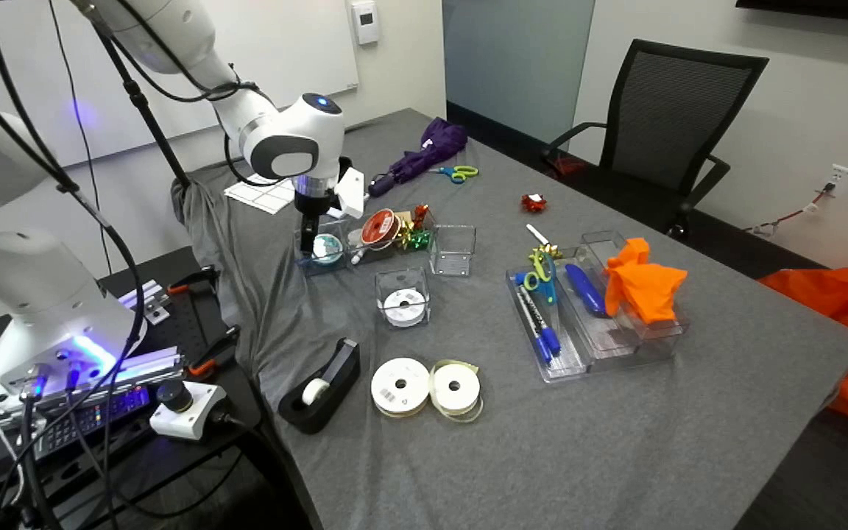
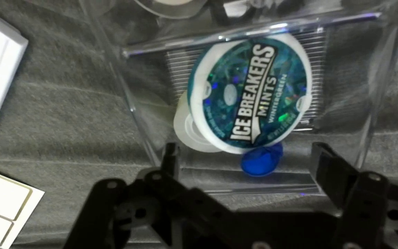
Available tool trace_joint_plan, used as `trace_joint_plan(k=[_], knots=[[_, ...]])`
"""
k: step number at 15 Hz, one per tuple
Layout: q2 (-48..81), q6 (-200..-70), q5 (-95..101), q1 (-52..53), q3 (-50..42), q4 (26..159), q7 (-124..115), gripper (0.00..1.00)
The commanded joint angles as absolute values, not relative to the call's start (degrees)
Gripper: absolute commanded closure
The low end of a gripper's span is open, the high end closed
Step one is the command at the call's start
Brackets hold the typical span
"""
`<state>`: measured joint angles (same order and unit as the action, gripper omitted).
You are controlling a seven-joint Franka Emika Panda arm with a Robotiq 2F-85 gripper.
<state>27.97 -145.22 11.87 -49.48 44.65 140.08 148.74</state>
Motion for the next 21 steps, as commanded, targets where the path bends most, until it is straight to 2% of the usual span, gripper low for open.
trace_joint_plan(k=[1, 10, 14, 21], knots=[[25.01, -143.60, 8.79, -42.16, 38.20, 139.65, 151.55, 0.33], [26.83, -145.02, 12.73, -44.26, 39.84, 139.73, 149.69, 0.97], [26.84, -146.64, 13.71, -49.60, 46.75, 140.85, 149.07, 1.00], [27.70, -147.89, 10.16, -64.37, 66.39, 142.04, 149.68, 1.00]])
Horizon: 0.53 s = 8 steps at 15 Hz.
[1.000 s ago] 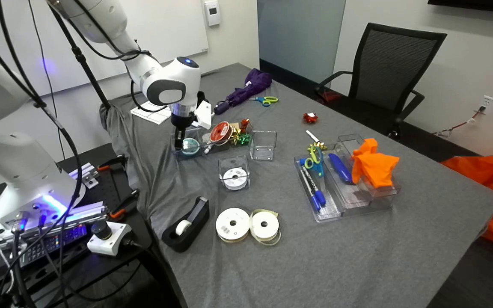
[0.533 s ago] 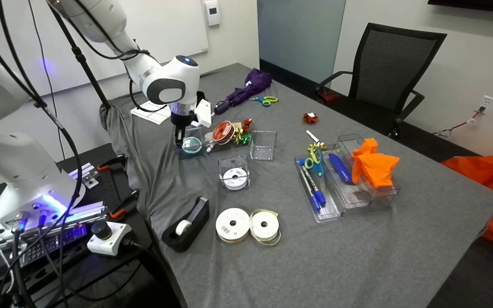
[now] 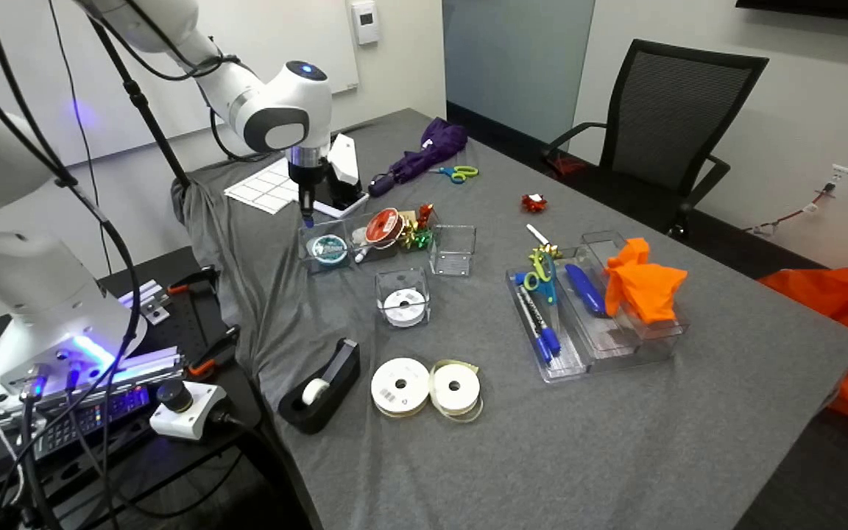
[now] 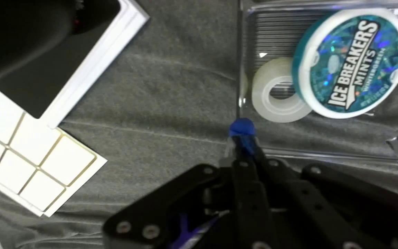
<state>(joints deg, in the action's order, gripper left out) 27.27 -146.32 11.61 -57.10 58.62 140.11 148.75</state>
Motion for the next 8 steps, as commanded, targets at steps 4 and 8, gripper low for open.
trace_joint_plan(k=[4, 8], knots=[[36.49, -152.64, 14.84, -71.72, 75.93, 143.01, 149.64, 1.00], [44.22, -157.88, 21.67, -67.19, 73.52, 142.30, 149.79, 1.00]])
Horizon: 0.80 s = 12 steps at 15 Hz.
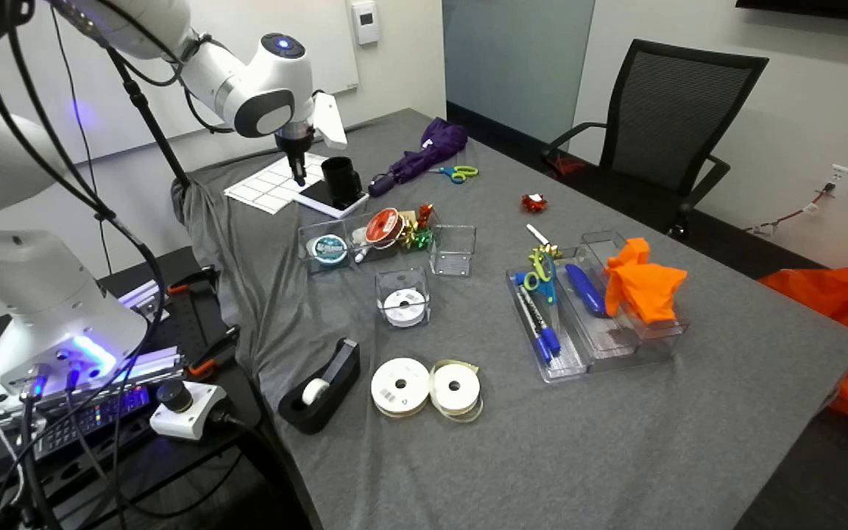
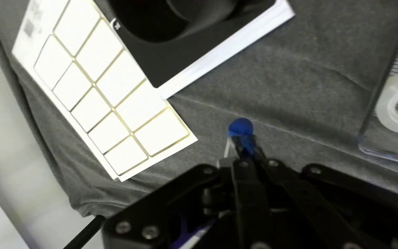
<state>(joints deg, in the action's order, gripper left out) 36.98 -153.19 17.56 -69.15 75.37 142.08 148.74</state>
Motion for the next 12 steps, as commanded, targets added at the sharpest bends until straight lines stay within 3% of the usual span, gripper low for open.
trace_joint_plan(k=[1, 3, 4, 6, 12], knots=[[45.48, -159.08, 22.79, -65.75, 72.28, 141.83, 149.78, 1.00], [47.21, -161.68, 24.16, -62.32, 69.00, 140.59, 149.76, 1.00], [47.62, -162.64, 24.28, -60.76, 67.47, 139.98, 149.69, 0.74], [48.56, -163.09, 24.37, -59.28, 66.00, 139.13, 149.30, 0.68], [48.88, -160.18, 23.99, -62.16, 68.30, 139.88, 149.20, 0.24]])
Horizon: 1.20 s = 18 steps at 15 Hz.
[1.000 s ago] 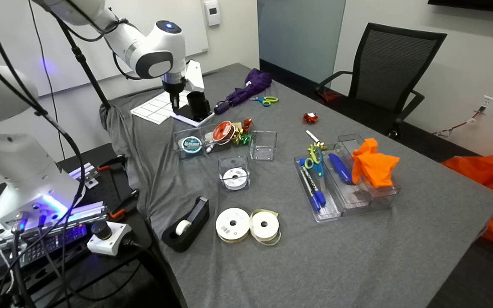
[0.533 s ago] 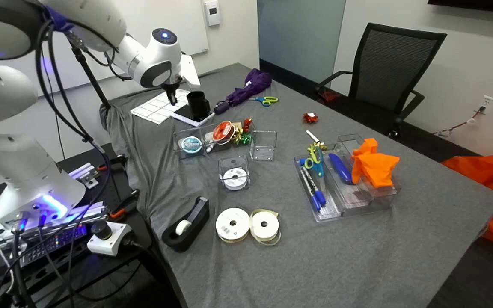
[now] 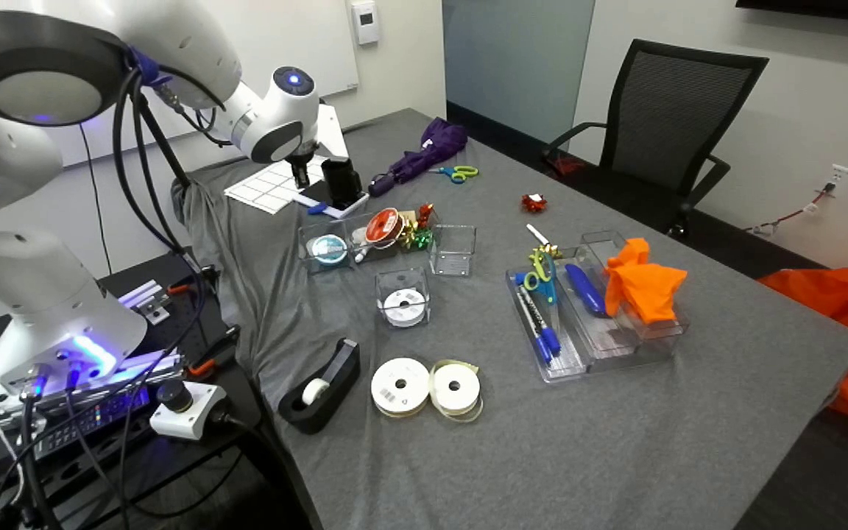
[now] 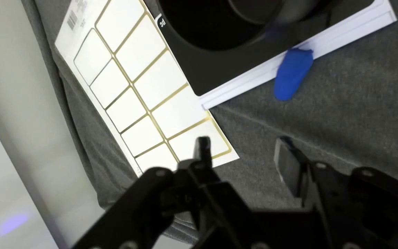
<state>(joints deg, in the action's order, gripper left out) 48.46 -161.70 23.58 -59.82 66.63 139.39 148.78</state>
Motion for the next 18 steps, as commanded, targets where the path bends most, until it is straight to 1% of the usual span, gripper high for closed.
trace_joint_plan(k=[1, 3, 4, 13, 18], knots=[[48.85, -160.07, 24.01, -62.65, 68.74, 140.03, 149.24, 0.18], [46.93, -161.70, 23.32, -63.30, 69.16, 140.85, 149.25, 0.04], [45.59, -162.87, 22.81, -63.51, 69.19, 141.29, 149.26, 0.01], [34.17, -166.67, 21.28, -71.42, 75.30, 142.76, 149.23, 0.00], [29.19, -163.85, 20.94, -74.63, 76.90, 141.87, 149.93, 0.00]])
